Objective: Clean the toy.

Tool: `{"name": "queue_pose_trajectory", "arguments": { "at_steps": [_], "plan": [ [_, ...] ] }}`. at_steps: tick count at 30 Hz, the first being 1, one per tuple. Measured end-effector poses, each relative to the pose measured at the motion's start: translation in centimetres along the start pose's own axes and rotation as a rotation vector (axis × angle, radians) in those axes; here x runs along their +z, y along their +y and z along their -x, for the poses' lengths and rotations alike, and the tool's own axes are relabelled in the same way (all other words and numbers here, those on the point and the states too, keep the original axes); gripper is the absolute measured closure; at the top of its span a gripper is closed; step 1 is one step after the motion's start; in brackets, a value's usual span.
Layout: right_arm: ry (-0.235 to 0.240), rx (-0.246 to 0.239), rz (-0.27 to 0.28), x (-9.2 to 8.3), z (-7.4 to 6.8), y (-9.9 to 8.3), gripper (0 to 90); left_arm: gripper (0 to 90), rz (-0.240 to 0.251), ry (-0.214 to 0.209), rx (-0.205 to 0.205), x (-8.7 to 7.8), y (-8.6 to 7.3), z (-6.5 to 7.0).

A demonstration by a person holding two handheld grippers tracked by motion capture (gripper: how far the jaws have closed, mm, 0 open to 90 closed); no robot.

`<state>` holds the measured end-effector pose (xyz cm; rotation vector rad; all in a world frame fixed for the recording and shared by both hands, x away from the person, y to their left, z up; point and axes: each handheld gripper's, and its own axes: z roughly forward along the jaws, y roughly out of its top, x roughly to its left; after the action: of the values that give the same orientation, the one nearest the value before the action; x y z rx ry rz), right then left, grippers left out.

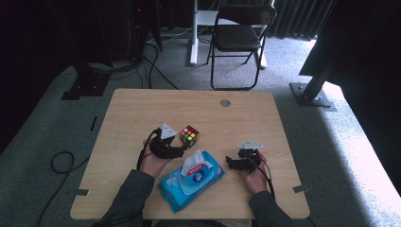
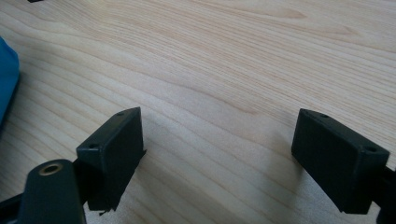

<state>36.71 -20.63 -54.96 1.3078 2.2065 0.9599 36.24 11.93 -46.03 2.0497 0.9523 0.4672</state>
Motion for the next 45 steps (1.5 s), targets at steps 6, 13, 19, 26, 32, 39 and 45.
{"name": "queue_pose_trajectory", "arguments": {
  "at_steps": [6,13,19,26,32,39,45],
  "plan": [
    [0.002,-0.005,0.0,0.0,0.0,0.0,16.5,32.3,0.007,-0.012,0.014,-0.7,0.1,0.5],
    [0.001,-0.002,-0.001,0.0,0.0,0.0,16.5,32.3,0.027,-0.023,0.021,-1.2,0.0,1.0],
    [0.001,-0.003,-0.001,0.0,0.0,0.0,16.5,32.4,0.03,-0.059,0.009,-1.4,-0.2,1.3],
    [0.001,-0.003,-0.001,0.0,0.0,0.0,16.5,33.6,0.029,-0.089,0.017,-1.8,-0.4,1.6],
    [0.001,-0.003,-0.001,0.0,0.0,0.0,16.5,33.6,0.035,-0.12,0.025,-2.0,-0.5,1.8],
    [0.001,-0.003,-0.001,0.0,0.0,0.0,16.5,34.7,0.033,-0.152,0.043,-1.9,-0.5,2.1],
    [0.001,-0.003,-0.001,0.0,0.0,0.0,16.5,39.8,0.023,-0.187,0.046,-1.7,-0.4,2.2]
  ]
}}
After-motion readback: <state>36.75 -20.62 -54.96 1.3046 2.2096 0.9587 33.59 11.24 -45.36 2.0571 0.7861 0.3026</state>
